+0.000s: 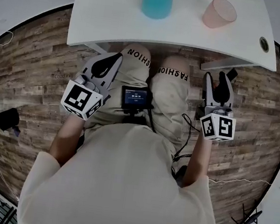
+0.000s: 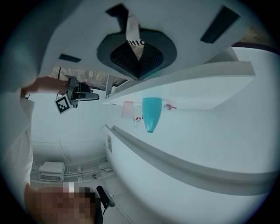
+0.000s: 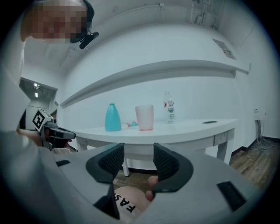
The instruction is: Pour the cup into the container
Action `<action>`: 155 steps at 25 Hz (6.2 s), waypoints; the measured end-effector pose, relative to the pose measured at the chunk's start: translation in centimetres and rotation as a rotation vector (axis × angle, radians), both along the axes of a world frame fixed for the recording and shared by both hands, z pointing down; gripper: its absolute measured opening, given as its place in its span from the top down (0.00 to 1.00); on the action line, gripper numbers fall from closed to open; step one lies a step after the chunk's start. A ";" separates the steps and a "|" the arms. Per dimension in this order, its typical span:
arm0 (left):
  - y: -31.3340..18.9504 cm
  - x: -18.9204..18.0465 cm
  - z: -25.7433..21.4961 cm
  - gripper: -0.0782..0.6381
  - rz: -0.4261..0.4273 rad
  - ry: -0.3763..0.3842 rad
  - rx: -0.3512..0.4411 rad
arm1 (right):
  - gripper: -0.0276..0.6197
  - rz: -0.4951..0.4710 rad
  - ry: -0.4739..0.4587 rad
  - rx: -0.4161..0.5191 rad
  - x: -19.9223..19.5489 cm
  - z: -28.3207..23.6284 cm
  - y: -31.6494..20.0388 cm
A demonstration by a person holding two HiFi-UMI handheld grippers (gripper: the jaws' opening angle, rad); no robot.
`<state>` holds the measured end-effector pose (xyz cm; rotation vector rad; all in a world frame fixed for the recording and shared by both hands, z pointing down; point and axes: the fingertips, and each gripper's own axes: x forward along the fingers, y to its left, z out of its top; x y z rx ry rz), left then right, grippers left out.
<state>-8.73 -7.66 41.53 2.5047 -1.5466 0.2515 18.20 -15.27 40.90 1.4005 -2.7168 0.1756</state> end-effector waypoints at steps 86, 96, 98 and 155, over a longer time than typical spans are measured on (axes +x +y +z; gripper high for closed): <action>9.6 9.5 14.2 0.88 0.074 -0.097 -0.266 | 0.67 -0.170 0.117 -0.198 -3.3 11.2 12.9; 12.2 8.7 13.8 0.88 0.057 0.047 -0.283 | 0.67 -0.189 0.115 -0.194 -3.5 10.8 16.0; 12.8 8.5 13.8 0.88 0.058 0.050 -0.281 | 0.67 -0.193 0.122 -0.189 -3.9 10.9 16.6; 23.3 9.0 14.1 0.88 0.124 -0.119 -0.285 | 0.69 -0.123 0.169 -0.172 -4.2 11.5 27.8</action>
